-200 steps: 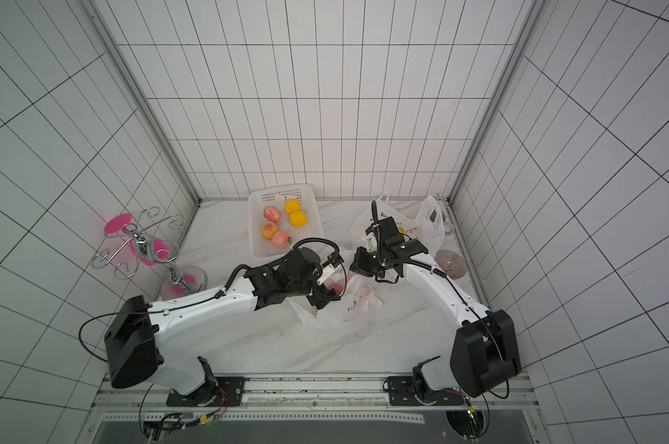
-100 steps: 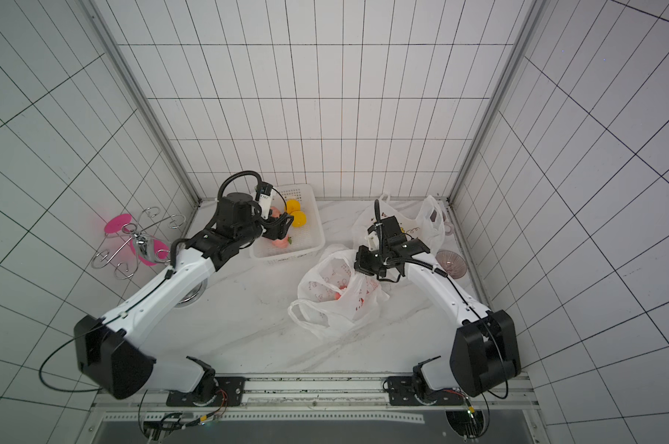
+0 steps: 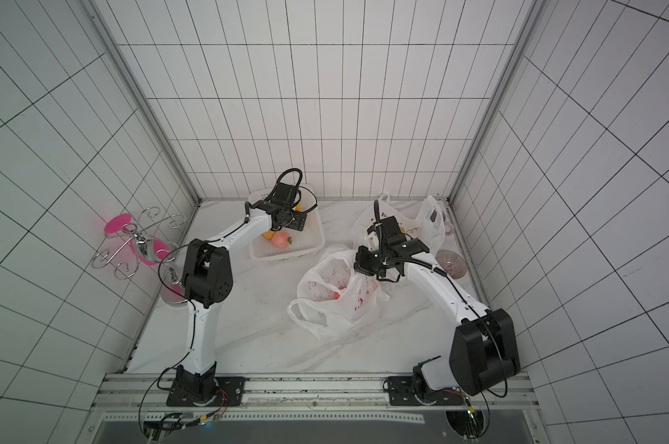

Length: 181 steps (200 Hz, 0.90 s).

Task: Place the peach into a plastic bag & tie a knot
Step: Pick up the peach from the basket.

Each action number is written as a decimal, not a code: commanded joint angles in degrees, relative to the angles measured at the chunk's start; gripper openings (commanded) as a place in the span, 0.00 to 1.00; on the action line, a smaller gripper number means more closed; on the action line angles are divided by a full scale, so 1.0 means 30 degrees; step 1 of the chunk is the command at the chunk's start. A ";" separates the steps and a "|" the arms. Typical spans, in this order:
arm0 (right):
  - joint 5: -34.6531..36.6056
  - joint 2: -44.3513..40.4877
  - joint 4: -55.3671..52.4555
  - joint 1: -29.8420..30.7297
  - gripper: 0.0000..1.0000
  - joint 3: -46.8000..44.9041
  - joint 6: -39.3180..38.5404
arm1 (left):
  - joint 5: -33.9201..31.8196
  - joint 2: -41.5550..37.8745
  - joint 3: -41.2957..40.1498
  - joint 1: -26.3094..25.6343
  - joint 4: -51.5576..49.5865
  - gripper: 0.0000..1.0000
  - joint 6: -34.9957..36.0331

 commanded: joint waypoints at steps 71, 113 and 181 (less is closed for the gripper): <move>-0.0414 0.0715 -0.0271 -0.0234 0.00 0.0436 -0.0283 | 0.1386 0.4303 0.3846 0.0461 0.0952 0.81 0.0132; -0.0375 0.0632 -0.0271 -0.0242 0.00 0.0434 -0.0186 | 0.1235 0.5604 0.5137 0.0520 0.1014 0.73 -0.0302; -0.0442 0.0652 -0.0242 -0.0246 0.00 0.0615 -0.0005 | 0.1748 0.2619 0.2870 0.0520 0.1392 0.47 -0.0439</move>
